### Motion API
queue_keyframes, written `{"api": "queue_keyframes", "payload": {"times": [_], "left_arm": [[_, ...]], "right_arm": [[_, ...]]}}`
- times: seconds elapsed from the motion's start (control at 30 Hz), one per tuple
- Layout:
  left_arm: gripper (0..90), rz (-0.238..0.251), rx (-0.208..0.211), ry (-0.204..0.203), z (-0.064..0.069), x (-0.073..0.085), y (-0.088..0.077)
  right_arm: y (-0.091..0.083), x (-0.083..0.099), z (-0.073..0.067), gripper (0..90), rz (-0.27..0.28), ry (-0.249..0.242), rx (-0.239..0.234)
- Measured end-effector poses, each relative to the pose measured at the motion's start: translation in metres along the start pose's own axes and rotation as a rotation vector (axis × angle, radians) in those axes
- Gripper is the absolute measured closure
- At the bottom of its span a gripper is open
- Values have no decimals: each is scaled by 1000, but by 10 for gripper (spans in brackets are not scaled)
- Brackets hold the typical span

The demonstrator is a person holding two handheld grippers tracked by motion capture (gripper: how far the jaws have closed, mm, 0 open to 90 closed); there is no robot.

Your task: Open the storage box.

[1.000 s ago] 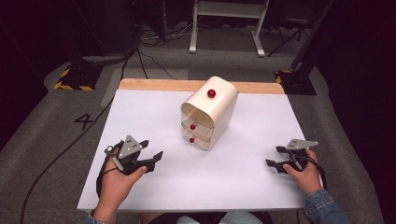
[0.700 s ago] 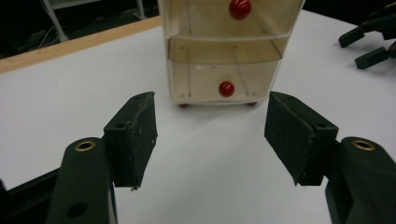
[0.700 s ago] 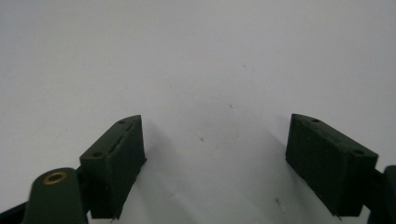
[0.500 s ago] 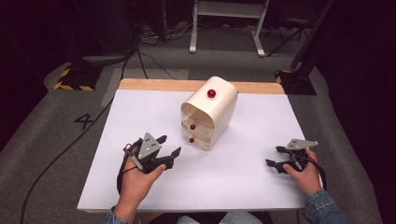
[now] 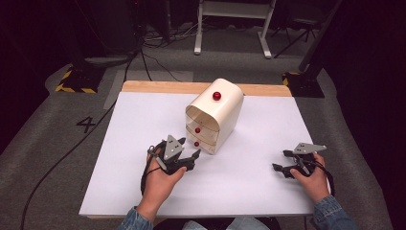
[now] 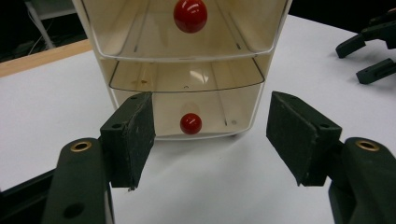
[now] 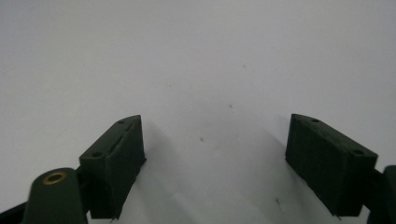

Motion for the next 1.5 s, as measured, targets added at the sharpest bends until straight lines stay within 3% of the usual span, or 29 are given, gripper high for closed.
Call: {"api": "queue_keyframes", "payload": {"times": [0.23, 0.3, 0.4, 0.5, 0.57, 0.67, 0.73, 1.0, 1.17, 1.5], "left_arm": [[345, 13, -7, -8, 3, 6, 17], [389, 15, 14, -26, 4, 11, 22], [446, 14, 33, -15, 3, 16, 25], [452, 14, 39, -38, 2, 19, 28], [506, -3, 26, -44, 0, 23, 32], [523, 23, 9, -43, -2, 23, 36], [551, 5, 6, -56, -3, 25, 39], [675, -2, -47, -43, -6, 26, 49], [734, 3, -47, -61, -8, 26, 49], [736, 6, -38, -62, -8, 26, 48]], "right_arm": [[0, 0, 0, 195, -1, 1, 0], [0, 0, 0, 195, -1, 1, 0], [0, 0, 0, 195, 0, 1, 0], [0, 0, 0, 195, -1, 0, 0], [0, 0, 0, 195, 0, 0, 0], [0, 0, 0, 195, -1, 0, 0], [0, 0, 0, 195, -1, 0, 0], [0, 0, 0, 195, 0, -1, 0], [0, 0, 0, 195, -1, 0, 0], [0, 0, 0, 195, 0, 0, 0]]}}
Point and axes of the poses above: each handheld gripper's, and its own axes: y roughly forward along the jaws, x roughly out of its underside, z roughly to its right, the point moved 6 cm from there along y, roughly forward along the jaws, and after that the axes turned 5 degrees about -z, right-handed, at the moved point
